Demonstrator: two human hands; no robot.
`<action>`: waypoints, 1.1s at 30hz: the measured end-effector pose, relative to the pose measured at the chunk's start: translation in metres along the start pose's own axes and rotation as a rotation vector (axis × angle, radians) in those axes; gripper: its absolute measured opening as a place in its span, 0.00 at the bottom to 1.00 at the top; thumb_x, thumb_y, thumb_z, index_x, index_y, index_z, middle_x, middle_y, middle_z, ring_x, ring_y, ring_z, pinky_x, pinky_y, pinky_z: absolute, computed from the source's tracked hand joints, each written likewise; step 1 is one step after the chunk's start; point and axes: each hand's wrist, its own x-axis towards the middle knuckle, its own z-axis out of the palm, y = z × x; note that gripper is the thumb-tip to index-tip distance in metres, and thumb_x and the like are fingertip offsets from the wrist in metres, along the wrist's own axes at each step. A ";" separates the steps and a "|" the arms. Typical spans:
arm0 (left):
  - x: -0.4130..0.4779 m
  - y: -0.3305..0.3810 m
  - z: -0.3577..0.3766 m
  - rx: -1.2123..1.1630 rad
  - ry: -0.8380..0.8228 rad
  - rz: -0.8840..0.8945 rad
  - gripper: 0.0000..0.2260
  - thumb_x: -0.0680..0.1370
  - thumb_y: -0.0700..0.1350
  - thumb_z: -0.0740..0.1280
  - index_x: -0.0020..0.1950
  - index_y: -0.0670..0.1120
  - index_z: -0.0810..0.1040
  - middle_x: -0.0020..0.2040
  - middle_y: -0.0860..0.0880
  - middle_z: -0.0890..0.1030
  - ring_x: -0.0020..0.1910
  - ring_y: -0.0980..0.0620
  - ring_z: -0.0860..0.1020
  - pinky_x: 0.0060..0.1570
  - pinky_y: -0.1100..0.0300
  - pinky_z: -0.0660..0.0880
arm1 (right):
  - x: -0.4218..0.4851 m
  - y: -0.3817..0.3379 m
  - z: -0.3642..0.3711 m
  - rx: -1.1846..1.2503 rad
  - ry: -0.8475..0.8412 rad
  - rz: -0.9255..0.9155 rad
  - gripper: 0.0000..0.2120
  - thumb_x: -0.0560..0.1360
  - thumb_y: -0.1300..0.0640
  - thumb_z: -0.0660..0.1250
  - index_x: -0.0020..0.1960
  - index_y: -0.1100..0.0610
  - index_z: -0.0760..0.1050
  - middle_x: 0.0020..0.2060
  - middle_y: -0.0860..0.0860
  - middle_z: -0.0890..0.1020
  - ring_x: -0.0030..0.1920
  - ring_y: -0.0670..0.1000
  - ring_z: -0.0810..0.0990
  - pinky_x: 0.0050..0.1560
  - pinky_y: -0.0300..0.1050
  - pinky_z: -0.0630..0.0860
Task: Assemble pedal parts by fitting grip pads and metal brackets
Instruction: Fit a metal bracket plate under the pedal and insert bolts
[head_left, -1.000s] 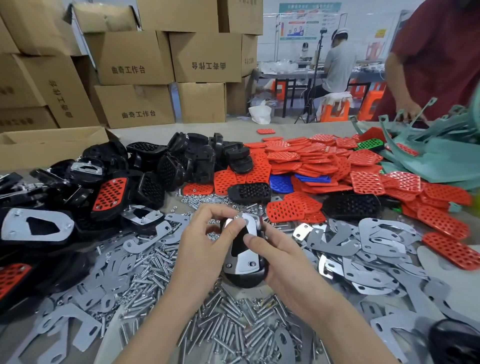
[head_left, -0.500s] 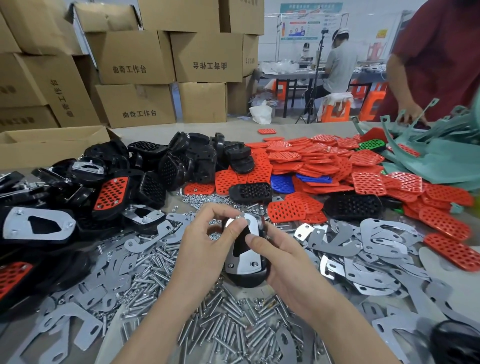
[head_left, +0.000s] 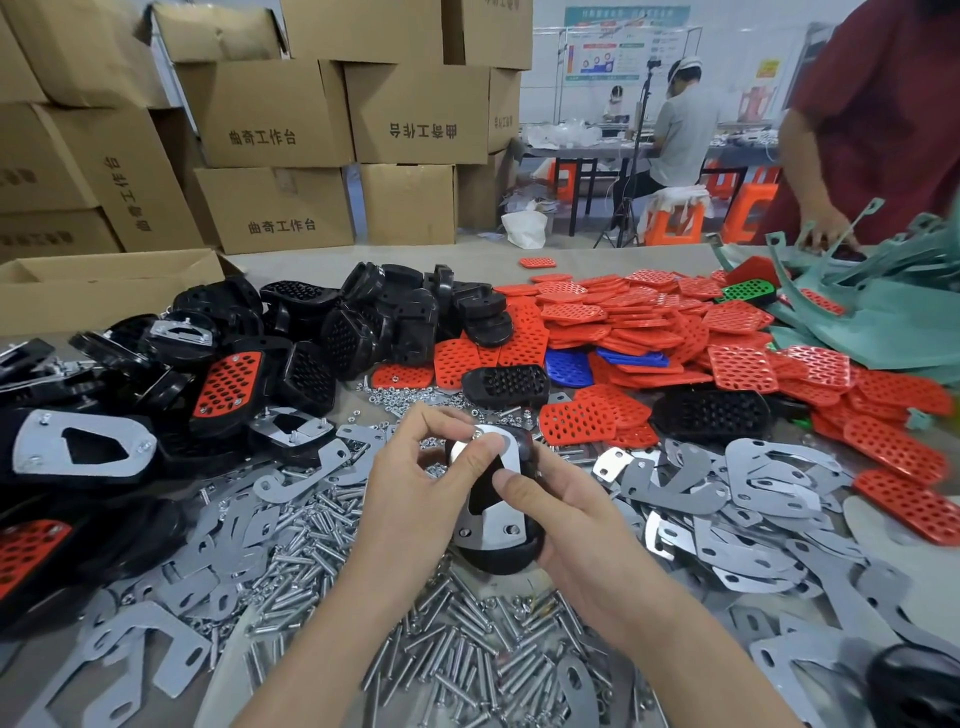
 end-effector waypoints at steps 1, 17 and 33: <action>0.000 0.000 0.000 -0.002 0.000 0.004 0.11 0.69 0.58 0.74 0.42 0.53 0.77 0.50 0.59 0.82 0.47 0.55 0.82 0.52 0.49 0.79 | 0.000 0.000 0.000 -0.010 0.005 -0.004 0.16 0.79 0.56 0.67 0.67 0.51 0.80 0.62 0.57 0.85 0.64 0.59 0.83 0.67 0.62 0.78; 0.000 -0.005 -0.004 0.127 -0.106 0.111 0.08 0.80 0.45 0.70 0.50 0.60 0.82 0.53 0.57 0.81 0.56 0.57 0.80 0.58 0.60 0.75 | -0.002 -0.004 0.000 -0.009 0.044 0.025 0.14 0.84 0.63 0.63 0.66 0.55 0.80 0.59 0.60 0.85 0.61 0.60 0.84 0.65 0.61 0.79; 0.002 -0.001 -0.001 -0.011 -0.036 0.022 0.07 0.74 0.48 0.75 0.42 0.53 0.78 0.51 0.59 0.82 0.49 0.54 0.82 0.56 0.44 0.79 | -0.004 -0.003 0.002 -0.036 0.030 -0.010 0.16 0.82 0.60 0.67 0.68 0.52 0.80 0.62 0.57 0.85 0.65 0.58 0.82 0.71 0.64 0.74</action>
